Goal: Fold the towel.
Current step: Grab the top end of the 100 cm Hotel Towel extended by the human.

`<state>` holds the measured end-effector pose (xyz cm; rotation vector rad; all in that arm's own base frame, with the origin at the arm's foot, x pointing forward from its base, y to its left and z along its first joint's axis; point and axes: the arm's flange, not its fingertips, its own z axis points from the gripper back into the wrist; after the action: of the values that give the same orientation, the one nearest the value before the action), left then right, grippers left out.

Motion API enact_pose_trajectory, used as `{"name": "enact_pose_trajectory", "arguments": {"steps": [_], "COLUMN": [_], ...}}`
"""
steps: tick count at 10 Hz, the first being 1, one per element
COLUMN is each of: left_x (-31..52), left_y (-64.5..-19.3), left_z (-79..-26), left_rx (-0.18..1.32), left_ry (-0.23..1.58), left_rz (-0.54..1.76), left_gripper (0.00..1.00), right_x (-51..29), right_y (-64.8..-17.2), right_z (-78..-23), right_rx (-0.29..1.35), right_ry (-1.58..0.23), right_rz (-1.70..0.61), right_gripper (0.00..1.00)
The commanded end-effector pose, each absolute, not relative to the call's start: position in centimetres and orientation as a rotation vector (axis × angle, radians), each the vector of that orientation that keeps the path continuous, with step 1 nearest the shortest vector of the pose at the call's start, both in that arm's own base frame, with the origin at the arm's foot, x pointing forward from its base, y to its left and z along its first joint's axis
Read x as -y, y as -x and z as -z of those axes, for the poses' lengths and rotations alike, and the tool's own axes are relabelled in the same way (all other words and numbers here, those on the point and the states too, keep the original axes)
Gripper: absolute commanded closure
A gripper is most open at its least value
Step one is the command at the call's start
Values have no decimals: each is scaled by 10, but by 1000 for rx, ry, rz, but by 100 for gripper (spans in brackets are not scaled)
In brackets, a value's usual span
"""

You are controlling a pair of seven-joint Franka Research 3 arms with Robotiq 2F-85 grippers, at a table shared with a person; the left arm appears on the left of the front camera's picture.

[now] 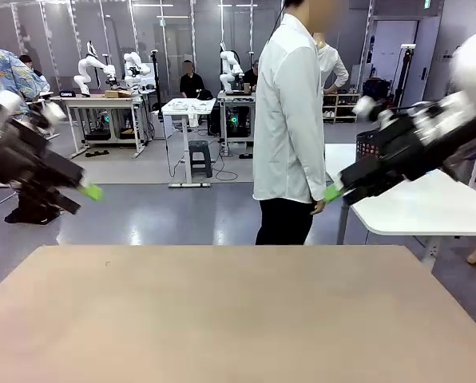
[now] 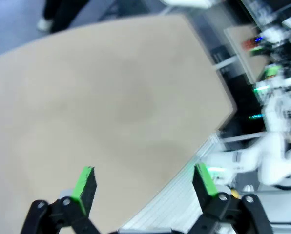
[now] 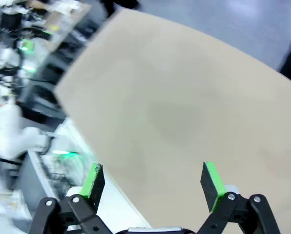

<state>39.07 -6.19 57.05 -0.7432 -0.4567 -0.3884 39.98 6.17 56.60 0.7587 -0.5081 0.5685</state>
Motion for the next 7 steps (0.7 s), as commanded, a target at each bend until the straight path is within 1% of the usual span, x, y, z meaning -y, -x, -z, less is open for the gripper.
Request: {"name": "enact_pose_trajectory", "arguments": {"steps": [1,2,3,4,6,7], "left_x": [0,-29,-65,-102,-155,-172], "left_y": [-383,-367,-344,-317,-275,-260], "left_z": [-571,-573,-575,-576,-574,-567], "left_rx": [432,476,541,623,781,826], "left_ry": [1042,1110,1175,1208,1213,1214], "left_rz": [164,97,37,-59,-226,-295], "left_gripper": [0,0,0,0,0,0], "right_x": [1,46,72,113,164,179], "right_y": [-391,-370,-354,-329,-287,-270], "right_z": [-560,-559,-558,-555,-551,-548], "right_rx": [485,553,577,656,786,820], "right_ry": [-1016,-1103,-1109,-1149,-1204,-1197], "right_rz": [-410,-335,-297,-181,-85,-42], "right_gripper": [0,0,0,0,0,0]}}
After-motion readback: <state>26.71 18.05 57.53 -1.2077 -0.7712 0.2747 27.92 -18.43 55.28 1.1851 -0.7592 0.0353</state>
